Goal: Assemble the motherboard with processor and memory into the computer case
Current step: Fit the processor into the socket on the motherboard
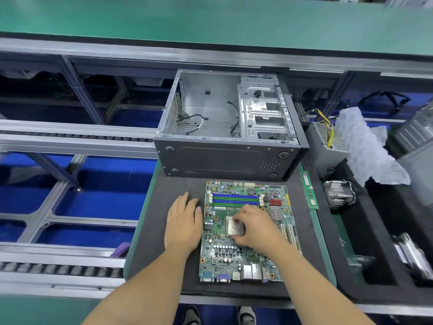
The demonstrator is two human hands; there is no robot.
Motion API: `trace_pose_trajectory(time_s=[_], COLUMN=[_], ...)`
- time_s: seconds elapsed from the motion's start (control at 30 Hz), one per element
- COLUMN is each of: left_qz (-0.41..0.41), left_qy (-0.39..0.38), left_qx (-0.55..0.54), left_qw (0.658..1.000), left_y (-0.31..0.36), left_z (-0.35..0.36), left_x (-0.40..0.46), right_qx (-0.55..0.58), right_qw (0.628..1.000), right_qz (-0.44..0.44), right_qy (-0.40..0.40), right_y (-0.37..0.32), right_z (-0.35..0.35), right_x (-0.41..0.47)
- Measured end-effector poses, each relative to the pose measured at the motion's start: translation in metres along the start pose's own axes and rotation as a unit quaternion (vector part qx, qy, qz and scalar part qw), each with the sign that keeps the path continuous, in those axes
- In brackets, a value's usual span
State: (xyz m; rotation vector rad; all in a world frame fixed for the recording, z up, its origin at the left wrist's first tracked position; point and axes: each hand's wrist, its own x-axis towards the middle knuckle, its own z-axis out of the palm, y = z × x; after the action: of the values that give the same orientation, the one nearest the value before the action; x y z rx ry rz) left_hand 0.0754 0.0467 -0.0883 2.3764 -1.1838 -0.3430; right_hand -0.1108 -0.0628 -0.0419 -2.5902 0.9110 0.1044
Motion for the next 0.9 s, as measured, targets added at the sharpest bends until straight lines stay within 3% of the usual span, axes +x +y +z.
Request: trace_pose_trajectory(time_s=[0.3,0.43,0.63,0.73,0.9], left_qz=[0.024,0.177,0.380,0.392,0.391], left_qy=[0.014,0.016,-0.100,-0.141,-0.137], left_qx=[0.007,0.074,0.153,0.175,0.174], left_qw=[1.000,0.981,0.907,0.892,0.893], left_y=[0.004,0.027,0.058,0.052,0.048], left_z=[-0.005,-0.015,-0.019,-0.015,-0.014], left_x=[0.003,0.013,0.021,0.017,0.012], right_qx=[0.038,0.065,0.006,-0.005,0.012], right_qw=[0.999,0.998,0.999,0.999,0.999], right_qz=[0.006,0.008,-0.008,-0.016,-0.021], right_qy=[0.009,-0.013,-0.047,-0.047,-0.044], right_y=[0.010,0.022,0.023,0.023,0.020], right_z=[-0.003,-0.009,-0.013,-0.011,-0.010], right_x=[-0.003,-0.008,-0.003,-0.005,-0.009])
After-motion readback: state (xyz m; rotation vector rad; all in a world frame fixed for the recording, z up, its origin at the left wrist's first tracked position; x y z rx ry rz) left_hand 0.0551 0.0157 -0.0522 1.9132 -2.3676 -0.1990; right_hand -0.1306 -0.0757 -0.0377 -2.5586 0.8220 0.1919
